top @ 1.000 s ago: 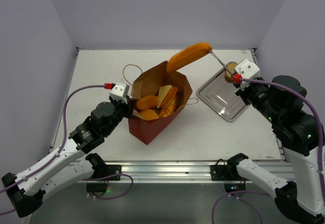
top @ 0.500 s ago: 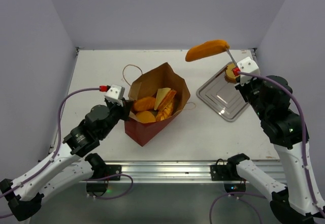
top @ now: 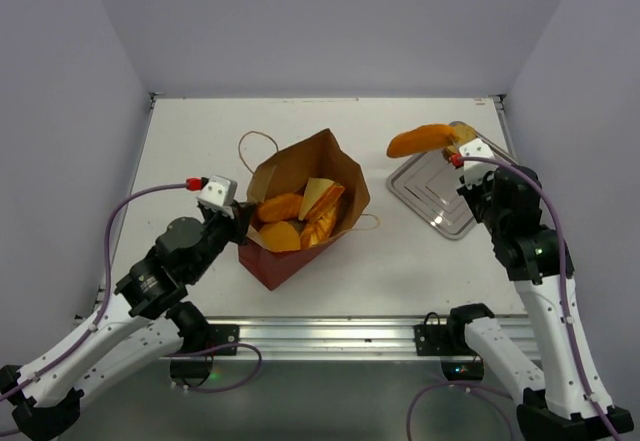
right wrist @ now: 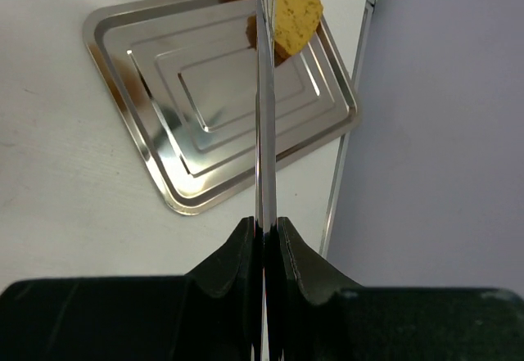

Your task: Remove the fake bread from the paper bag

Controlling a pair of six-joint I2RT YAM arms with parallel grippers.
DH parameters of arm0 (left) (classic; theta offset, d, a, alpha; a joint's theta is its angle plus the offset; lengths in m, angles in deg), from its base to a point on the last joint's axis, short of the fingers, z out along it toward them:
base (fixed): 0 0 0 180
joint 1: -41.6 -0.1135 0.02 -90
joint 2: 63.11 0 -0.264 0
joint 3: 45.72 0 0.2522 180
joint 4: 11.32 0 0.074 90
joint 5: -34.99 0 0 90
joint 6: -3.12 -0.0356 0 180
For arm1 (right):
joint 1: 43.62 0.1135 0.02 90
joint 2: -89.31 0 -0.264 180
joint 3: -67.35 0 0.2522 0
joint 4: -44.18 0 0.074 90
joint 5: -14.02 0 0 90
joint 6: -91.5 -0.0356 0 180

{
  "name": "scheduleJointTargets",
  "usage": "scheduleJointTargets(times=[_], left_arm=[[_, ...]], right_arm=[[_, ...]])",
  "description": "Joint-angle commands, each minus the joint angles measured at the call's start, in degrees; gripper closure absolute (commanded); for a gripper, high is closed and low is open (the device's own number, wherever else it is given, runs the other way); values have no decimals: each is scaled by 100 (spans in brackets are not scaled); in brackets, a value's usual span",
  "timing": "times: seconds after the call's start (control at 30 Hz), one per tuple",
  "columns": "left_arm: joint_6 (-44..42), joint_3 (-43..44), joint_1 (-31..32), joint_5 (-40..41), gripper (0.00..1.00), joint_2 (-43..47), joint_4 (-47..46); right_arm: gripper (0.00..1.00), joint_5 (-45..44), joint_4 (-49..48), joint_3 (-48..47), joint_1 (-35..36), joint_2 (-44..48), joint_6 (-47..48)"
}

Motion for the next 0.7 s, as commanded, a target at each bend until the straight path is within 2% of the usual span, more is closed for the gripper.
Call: scheduleJointTargets(times=[0.0, 0.47, 0.67], left_arm=[[-172, -9, 16, -105, 100, 164, -221], [-189, -185, 16, -237, 100, 385, -195], [-207, -238, 16, -272, 100, 402, -221]], right_arm=[[100, 345, -434, 172, -324, 35, -226], [100, 2401, -285, 392, -2257, -791, -323], [100, 2754, -153, 393, -2513, -1028, -183]])
